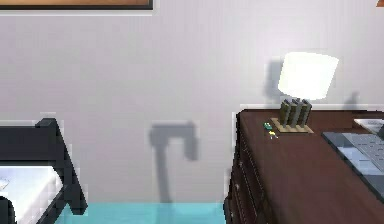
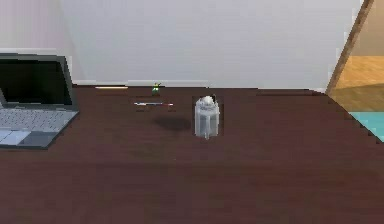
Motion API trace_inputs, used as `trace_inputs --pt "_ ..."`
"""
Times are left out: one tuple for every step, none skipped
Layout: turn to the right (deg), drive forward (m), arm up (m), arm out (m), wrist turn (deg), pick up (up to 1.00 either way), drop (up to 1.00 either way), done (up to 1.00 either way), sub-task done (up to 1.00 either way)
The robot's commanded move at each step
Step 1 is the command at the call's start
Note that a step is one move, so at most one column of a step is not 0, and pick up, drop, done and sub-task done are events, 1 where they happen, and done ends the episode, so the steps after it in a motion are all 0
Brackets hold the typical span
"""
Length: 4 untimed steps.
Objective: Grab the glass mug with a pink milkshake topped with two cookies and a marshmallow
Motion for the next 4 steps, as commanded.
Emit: trace_inputs --pt "0.0 0.0 0.38 0.0 0.0 0.0 0.0 0.0 0.0" --pt "0.0 0.0 0.0 0.34 0.0 0.0 0.0 0.0 0.0" --pt "0.0 0.0 0.0 0.0 45.0 0.0 0.0 0.0 0.0" --pt "0.0 0.0 0.0 0.0 45.0 0.0 0.0 0.0 0.0"
